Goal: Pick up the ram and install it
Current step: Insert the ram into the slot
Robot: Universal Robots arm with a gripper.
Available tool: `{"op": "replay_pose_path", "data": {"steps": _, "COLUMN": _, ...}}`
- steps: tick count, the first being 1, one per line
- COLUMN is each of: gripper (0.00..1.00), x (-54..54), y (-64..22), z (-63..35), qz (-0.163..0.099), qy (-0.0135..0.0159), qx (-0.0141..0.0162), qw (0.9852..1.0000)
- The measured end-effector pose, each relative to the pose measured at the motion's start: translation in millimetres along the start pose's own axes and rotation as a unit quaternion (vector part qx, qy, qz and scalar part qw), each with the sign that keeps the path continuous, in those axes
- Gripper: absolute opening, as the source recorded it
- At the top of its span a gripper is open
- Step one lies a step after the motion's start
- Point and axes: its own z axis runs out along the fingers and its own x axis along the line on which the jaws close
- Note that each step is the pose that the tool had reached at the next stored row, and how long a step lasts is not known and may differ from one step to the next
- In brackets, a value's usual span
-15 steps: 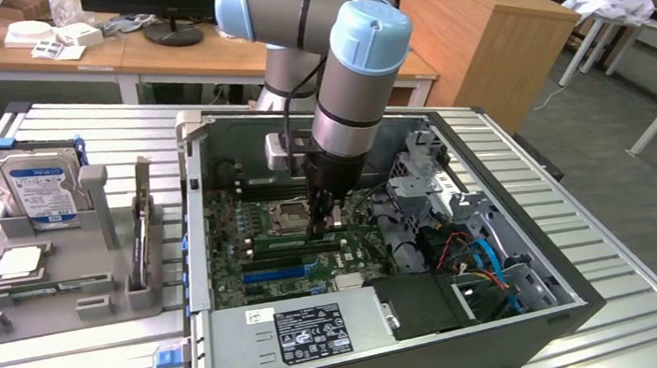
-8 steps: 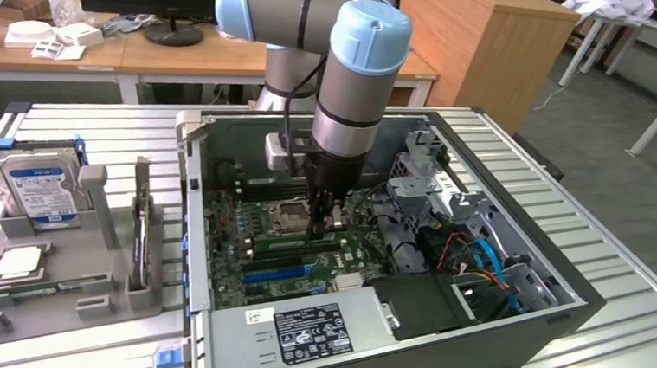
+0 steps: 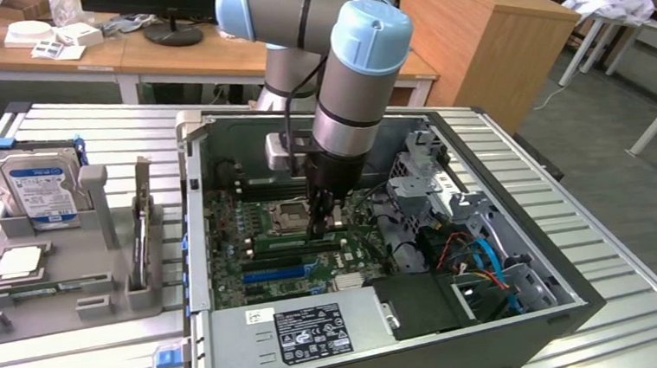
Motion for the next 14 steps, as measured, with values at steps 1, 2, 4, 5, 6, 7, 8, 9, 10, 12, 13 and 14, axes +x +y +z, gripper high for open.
{"op": "replay_pose_path", "data": {"steps": 1, "gripper": 0.11, "x": 0.0, "y": 0.0, "z": 0.0, "qz": -0.001, "qy": 0.0000, "qx": 0.0000, "qw": 1.0000}}
{"op": "replay_pose_path", "data": {"steps": 2, "gripper": 0.11, "x": 0.0, "y": 0.0, "z": 0.0, "qz": -0.001, "qy": 0.0000, "qx": 0.0000, "qw": 1.0000}}
{"op": "replay_pose_path", "data": {"steps": 4, "gripper": 0.11, "x": 0.0, "y": 0.0, "z": 0.0, "qz": -0.001, "qy": 0.0000, "qx": 0.0000, "qw": 1.0000}}
{"op": "replay_pose_path", "data": {"steps": 5, "gripper": 0.11, "x": 0.0, "y": 0.0, "z": 0.0, "qz": -0.001, "qy": 0.0001, "qx": -0.0001, "qw": 1.0000}}
{"op": "replay_pose_path", "data": {"steps": 6, "gripper": 0.11, "x": 0.0, "y": -0.1, "z": 0.0, "qz": -0.001, "qy": 0.0001, "qx": -0.0001, "qw": 1.0000}}
{"op": "replay_pose_path", "data": {"steps": 7, "gripper": 0.11, "x": 0.0, "y": 0.0, "z": 0.0, "qz": -0.001, "qy": 0.0001, "qx": -0.0001, "qw": 1.0000}}
{"op": "replay_pose_path", "data": {"steps": 8, "gripper": 0.11, "x": 0.0, "y": 0.0, "z": 0.0, "qz": 0.000, "qy": 0.0000, "qx": 0.0000, "qw": 1.0000}}
{"op": "replay_pose_path", "data": {"steps": 9, "gripper": 0.11, "x": 0.0, "y": -0.1, "z": 0.1, "qz": 0.001, "qy": -0.0002, "qx": 0.0000, "qw": 1.0000}}
{"op": "replay_pose_path", "data": {"steps": 10, "gripper": 0.11, "x": -0.1, "y": -0.1, "z": 0.1, "qz": 0.002, "qy": -0.0003, "qx": 0.0001, "qw": 1.0000}}
{"op": "replay_pose_path", "data": {"steps": 12, "gripper": 0.11, "x": -0.1, "y": -0.1, "z": 0.1, "qz": 0.003, "qy": -0.0004, "qx": 0.0001, "qw": 1.0000}}
{"op": "replay_pose_path", "data": {"steps": 13, "gripper": 0.11, "x": 0.0, "y": -0.1, "z": 0.1, "qz": 0.003, "qy": -0.0004, "qx": 0.0001, "qw": 1.0000}}
{"op": "replay_pose_path", "data": {"steps": 14, "gripper": 0.11, "x": 0.0, "y": 0.0, "z": 0.1, "qz": 0.003, "qy": -0.0003, "qx": 0.0001, "qw": 1.0000}}
